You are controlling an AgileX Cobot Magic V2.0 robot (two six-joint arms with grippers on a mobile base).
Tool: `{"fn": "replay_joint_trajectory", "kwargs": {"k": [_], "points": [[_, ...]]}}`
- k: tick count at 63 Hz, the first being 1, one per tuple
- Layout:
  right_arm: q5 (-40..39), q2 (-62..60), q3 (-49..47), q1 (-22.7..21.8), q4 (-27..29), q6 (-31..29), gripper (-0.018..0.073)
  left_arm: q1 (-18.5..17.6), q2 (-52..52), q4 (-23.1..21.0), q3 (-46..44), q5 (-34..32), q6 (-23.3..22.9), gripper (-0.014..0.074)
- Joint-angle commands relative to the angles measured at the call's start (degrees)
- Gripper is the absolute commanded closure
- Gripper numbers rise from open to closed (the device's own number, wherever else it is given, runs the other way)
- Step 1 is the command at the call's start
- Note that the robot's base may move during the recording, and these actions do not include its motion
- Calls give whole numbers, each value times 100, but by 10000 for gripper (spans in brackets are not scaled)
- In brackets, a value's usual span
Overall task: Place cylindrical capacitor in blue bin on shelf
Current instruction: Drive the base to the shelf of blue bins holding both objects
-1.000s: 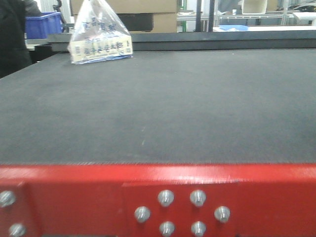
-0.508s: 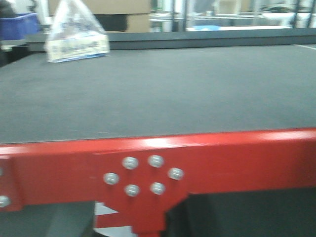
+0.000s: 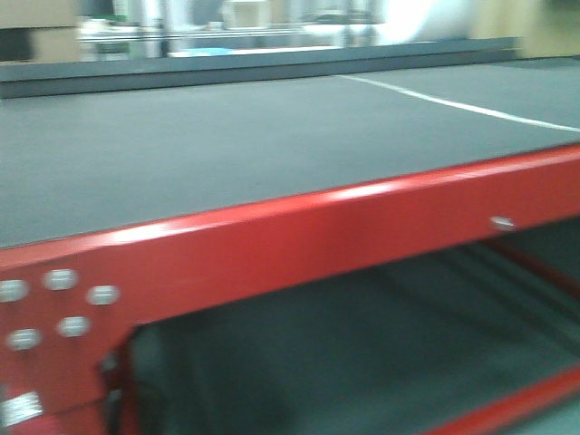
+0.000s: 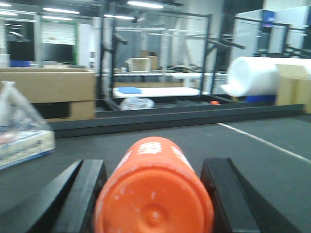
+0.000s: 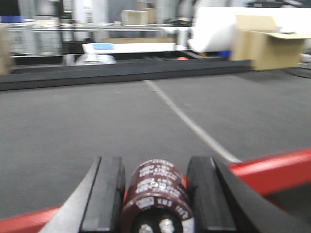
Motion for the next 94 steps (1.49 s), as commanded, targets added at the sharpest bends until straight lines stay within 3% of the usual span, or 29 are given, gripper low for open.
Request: {"fn": "replay_joint_trajectory", "kwargs": {"k": [1, 94], "points": [[-187, -33, 6, 12, -31, -3, 724, -31, -29, -29, -12, -113, 26, 708], [-187, -33, 6, 12, -31, -3, 724, -31, -29, -29, -12, -113, 26, 708]]}}
